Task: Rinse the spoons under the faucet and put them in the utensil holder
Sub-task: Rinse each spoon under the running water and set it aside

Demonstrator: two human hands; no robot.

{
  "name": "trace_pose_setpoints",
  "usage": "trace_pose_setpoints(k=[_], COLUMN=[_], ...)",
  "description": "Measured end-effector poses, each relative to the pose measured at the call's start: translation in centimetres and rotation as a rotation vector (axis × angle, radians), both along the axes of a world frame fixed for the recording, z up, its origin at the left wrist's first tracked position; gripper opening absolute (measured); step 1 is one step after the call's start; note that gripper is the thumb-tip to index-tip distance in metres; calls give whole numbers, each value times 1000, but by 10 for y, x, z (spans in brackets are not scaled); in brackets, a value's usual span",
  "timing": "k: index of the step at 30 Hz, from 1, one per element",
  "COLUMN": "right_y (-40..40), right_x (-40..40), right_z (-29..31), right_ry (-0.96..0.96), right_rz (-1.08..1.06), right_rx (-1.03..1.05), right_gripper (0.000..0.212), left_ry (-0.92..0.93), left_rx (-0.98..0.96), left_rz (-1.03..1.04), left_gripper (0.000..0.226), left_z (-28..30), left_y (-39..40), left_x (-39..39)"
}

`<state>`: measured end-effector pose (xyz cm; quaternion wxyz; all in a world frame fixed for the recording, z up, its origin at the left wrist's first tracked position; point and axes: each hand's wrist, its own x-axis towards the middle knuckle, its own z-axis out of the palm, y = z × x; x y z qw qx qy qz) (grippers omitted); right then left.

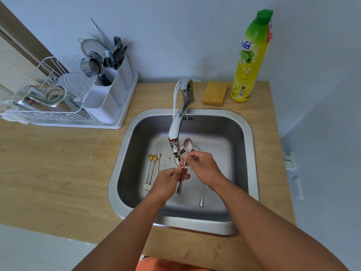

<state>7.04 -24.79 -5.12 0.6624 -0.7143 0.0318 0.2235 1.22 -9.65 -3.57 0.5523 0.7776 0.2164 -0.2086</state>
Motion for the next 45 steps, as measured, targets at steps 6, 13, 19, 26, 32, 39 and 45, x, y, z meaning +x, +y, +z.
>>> trace_pose_setpoints(k=[6, 13, 19, 26, 32, 39, 45], right_y=[-1, 7, 5, 9, 9, 7, 13], right_x=[5, -5, 1, -3, -2, -6, -11], right_z=[4, -3, 0, 0, 2, 1, -2], right_ry=[4, 62, 75, 46, 34, 39, 37], right_rz=[-27, 46, 5, -76, -53, -30, -34], right_rx=[40, 67, 94, 46, 42, 27, 42], right_gripper=[22, 18, 17, 15, 23, 23, 18], left_ry=[234, 351, 400, 544, 638, 427, 286], left_rx=[-179, -365, -474, -430, -499, -319, -295], left_rz=[-13, 119, 259, 260, 264, 307, 325], left_gripper=[33, 42, 31, 26, 32, 39, 24], left_z=[5, 17, 23, 20, 18, 17, 16], left_y=[11, 10, 7, 17, 18, 5, 5], left_x=[-4, 15, 19, 15, 13, 10, 15])
